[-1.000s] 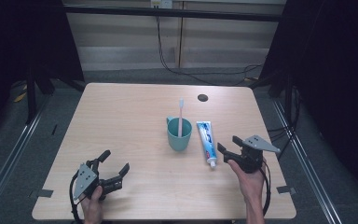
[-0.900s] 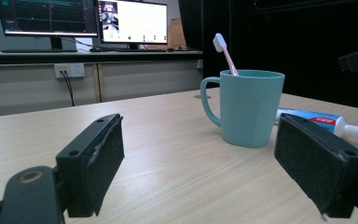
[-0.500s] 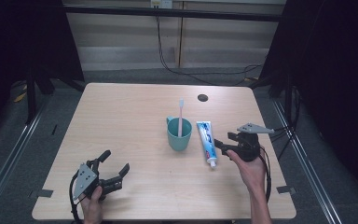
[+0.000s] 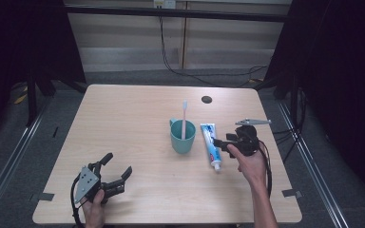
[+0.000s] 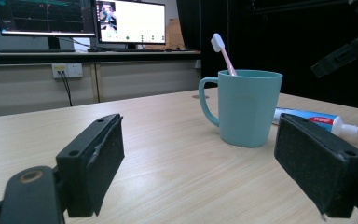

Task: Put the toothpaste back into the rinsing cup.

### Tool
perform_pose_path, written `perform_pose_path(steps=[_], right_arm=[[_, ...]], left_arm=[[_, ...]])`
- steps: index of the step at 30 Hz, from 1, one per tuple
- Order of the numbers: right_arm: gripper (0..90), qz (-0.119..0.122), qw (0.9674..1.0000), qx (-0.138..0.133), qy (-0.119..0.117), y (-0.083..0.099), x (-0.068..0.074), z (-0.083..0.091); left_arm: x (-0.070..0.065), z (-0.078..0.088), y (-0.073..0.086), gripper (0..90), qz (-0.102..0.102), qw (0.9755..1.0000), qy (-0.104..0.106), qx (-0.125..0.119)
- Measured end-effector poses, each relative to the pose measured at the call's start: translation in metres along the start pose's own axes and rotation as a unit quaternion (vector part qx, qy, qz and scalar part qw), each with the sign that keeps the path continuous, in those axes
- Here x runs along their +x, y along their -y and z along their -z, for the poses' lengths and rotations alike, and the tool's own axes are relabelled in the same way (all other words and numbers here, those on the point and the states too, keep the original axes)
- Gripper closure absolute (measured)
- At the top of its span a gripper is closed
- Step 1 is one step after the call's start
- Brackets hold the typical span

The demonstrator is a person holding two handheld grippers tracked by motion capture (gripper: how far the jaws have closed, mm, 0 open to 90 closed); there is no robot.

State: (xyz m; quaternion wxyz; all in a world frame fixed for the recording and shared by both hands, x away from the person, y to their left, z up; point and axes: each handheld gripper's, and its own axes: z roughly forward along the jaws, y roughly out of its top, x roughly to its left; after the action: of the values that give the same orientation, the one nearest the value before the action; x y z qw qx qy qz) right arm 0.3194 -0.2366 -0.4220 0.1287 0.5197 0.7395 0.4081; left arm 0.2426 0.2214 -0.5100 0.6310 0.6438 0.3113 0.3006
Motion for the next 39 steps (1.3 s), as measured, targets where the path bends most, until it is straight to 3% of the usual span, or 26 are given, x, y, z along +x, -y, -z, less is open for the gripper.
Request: perform_pose_path(steps=[9, 15, 17, 22, 28, 39], right_arm=[[38.4, -0.019, 0.9977, 0.064, 0.001, -0.01, -0.006, -0.01], [41.0, -0.016, 0.996, 0.088, -0.006, -0.015, -0.008, -0.016], [41.4, -0.031, 0.9939, 0.102, -0.027, -0.015, -0.009, -0.019], [37.9, -0.038, 0.9911, 0.125, -0.026, -0.018, -0.011, -0.026], [38.0, -0.025, 0.9884, 0.149, -0.019, -0.028, -0.006, -0.031], [40.4, -0.03, 0.9795, 0.198, -0.016, -0.037, -0.011, -0.046]], left_arm=[[0.0, 0.0, 0.0, 15.7, 0.0, 1.0, 0.0, 0.0], [0.0, 0.0, 0.0, 15.7, 0.0, 1.0, 0.003, 0.0], [0.0, 0.0, 0.0, 15.7, -0.001, 1.0, 0.003, 0.0], [0.0, 0.0, 0.0, 15.7, -0.001, 1.0, 0.003, 0.0], [0.0, 0.0, 0.0, 15.7, -0.001, 1.0, 0.004, 0.0], [0.001, 0.0, 0.0, 15.7, -0.001, 1.0, 0.007, 0.0]])
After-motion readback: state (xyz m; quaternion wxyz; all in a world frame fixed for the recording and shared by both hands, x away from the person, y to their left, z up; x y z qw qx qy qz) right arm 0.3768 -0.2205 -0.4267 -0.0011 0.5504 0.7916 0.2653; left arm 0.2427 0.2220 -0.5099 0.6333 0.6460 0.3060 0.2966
